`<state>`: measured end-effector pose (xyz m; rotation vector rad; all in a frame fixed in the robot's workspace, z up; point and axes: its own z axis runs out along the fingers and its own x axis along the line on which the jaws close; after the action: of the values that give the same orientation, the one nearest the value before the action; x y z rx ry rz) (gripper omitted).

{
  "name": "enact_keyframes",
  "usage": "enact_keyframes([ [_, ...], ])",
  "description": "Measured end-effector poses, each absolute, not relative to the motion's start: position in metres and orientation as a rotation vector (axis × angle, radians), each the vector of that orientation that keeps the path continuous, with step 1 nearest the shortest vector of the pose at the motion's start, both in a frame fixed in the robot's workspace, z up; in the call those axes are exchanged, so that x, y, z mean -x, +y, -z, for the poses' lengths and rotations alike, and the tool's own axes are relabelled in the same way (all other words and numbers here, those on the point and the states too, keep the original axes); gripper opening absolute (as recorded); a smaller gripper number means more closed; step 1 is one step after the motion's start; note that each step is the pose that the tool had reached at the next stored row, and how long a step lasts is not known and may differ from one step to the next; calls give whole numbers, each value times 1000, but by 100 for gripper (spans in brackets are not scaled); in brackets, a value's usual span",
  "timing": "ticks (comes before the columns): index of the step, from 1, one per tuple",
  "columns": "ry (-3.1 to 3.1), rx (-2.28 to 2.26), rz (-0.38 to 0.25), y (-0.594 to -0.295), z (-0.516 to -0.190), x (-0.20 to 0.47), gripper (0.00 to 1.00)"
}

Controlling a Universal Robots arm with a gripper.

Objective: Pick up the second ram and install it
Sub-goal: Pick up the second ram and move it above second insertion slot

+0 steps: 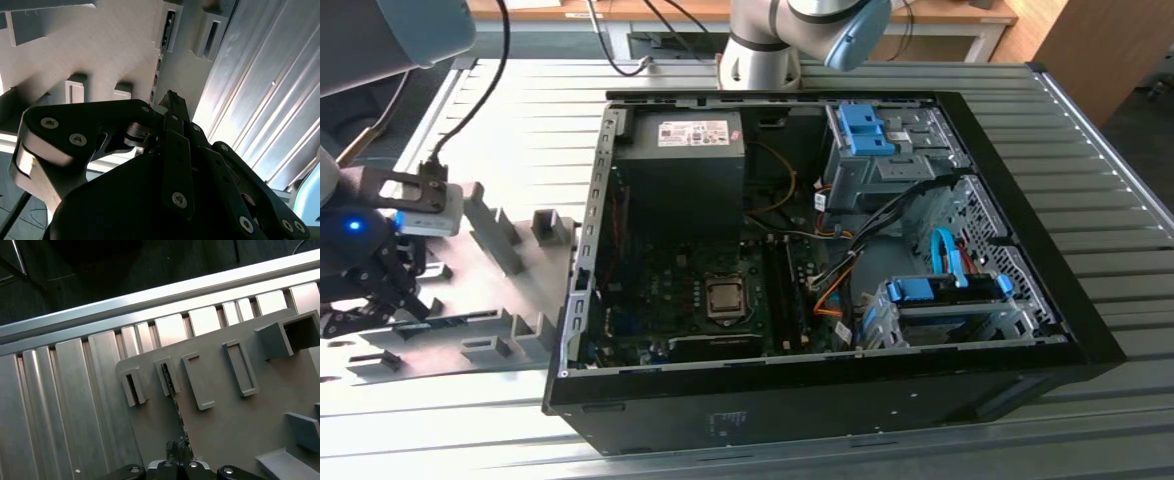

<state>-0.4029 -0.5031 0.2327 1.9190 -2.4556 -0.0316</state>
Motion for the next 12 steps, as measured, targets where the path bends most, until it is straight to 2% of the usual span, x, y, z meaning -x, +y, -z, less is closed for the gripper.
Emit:
enact_keyframes([
  [12,-2348,-2047,30,-503,-233,403,11],
])
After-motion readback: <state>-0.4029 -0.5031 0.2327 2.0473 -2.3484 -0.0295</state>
